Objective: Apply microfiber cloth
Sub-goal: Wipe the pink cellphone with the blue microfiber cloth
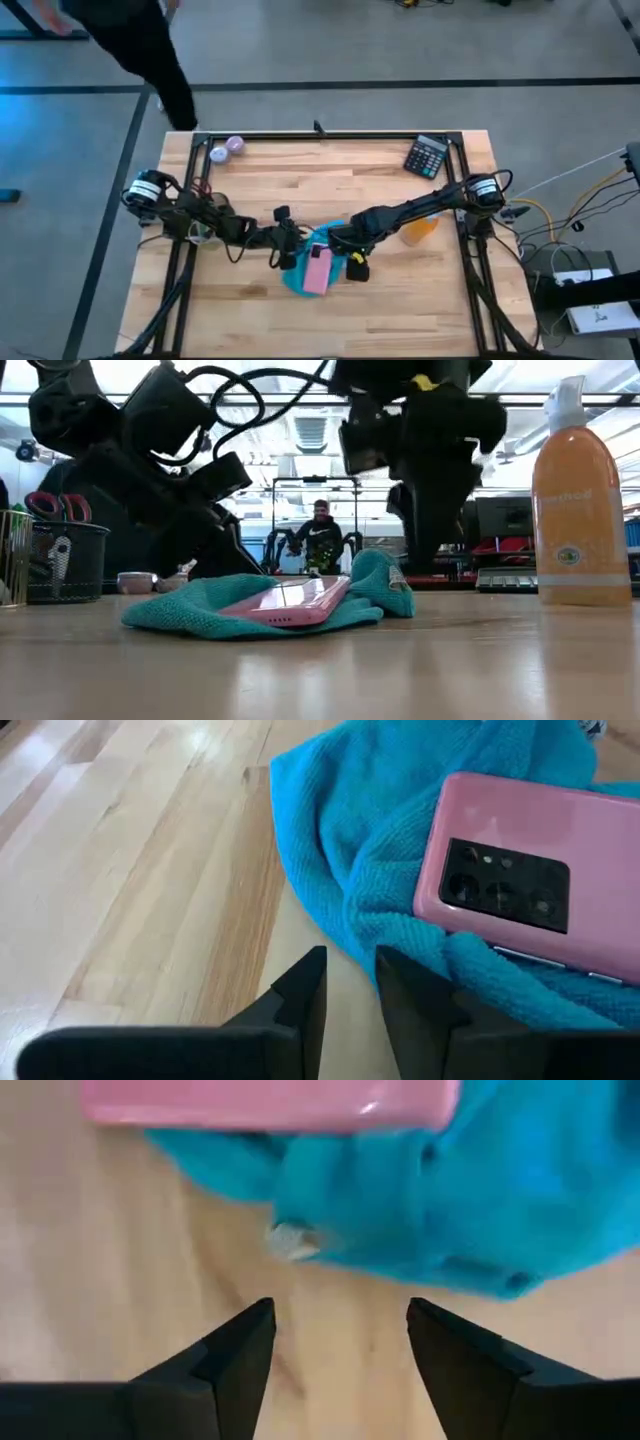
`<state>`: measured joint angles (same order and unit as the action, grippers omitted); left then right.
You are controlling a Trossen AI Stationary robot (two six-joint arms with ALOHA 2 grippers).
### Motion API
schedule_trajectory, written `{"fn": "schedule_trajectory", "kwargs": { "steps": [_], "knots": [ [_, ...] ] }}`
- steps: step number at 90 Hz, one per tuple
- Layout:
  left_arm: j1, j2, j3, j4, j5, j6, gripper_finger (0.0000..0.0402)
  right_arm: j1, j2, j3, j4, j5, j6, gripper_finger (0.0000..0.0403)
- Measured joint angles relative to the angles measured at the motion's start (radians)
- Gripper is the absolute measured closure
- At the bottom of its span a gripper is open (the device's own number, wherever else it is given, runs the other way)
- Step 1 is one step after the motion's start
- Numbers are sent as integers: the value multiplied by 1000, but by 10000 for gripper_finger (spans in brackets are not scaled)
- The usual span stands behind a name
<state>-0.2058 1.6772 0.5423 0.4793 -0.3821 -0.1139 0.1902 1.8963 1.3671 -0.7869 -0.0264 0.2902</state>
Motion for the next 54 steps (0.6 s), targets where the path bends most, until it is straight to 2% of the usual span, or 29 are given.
{"fn": "schedule_trajectory", "kwargs": {
  "steps": [9, 31, 44, 54],
  "knots": [
    [0, 0, 0, 0, 0, 0, 327, 17, 2, 1, 42, 103, -1, 188],
    [0, 0, 0, 4, -1, 0, 327, 21, 48, -2, 200, 103, 5, 185],
    [0, 0, 0, 3, -1, 0, 327, 19, 88, -3, 162, 106, 9, 217],
    [0, 1, 0, 4, -1, 0, 327, 19, 92, -3, 125, 106, 13, 270]
  ]
}}
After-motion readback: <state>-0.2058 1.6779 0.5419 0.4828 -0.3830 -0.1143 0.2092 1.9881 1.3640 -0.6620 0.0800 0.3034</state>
